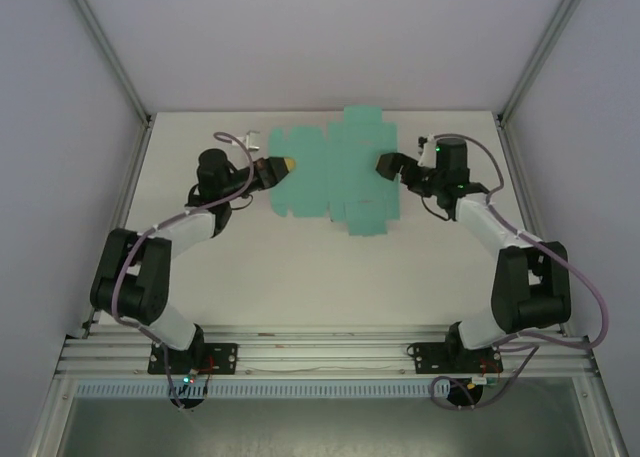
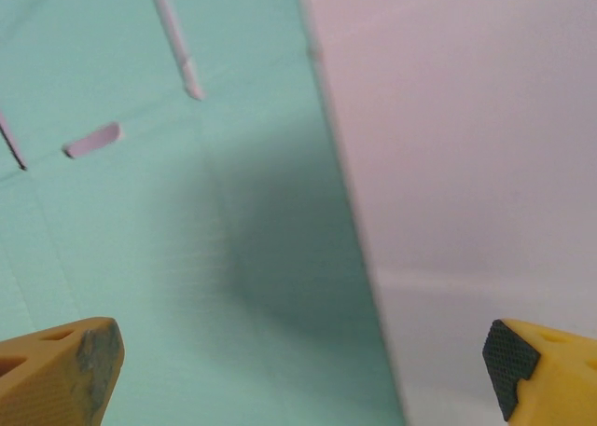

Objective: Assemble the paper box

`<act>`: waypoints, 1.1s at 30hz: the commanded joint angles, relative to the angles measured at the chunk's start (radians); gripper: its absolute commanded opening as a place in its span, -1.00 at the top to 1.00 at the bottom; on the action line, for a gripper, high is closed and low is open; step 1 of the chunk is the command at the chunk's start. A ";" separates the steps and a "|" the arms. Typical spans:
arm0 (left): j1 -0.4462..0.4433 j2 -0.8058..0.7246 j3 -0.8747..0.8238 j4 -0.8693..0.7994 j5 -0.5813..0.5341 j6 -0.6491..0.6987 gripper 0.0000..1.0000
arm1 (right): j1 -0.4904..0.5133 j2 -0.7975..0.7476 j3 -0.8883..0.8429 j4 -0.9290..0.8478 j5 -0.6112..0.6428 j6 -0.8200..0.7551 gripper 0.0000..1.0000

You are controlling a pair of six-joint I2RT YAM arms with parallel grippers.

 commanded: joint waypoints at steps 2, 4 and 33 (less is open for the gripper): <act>0.020 -0.093 0.016 -0.023 0.015 0.050 1.00 | -0.027 -0.010 0.026 0.030 -0.274 -0.042 -0.95; 0.025 -0.128 0.010 -0.071 -0.008 0.092 1.00 | -0.029 -0.011 0.027 0.066 -0.329 -0.042 -0.87; 0.071 -0.179 0.032 -0.709 -0.585 0.344 -1.00 | 0.131 0.045 0.159 -0.413 0.095 -0.712 1.00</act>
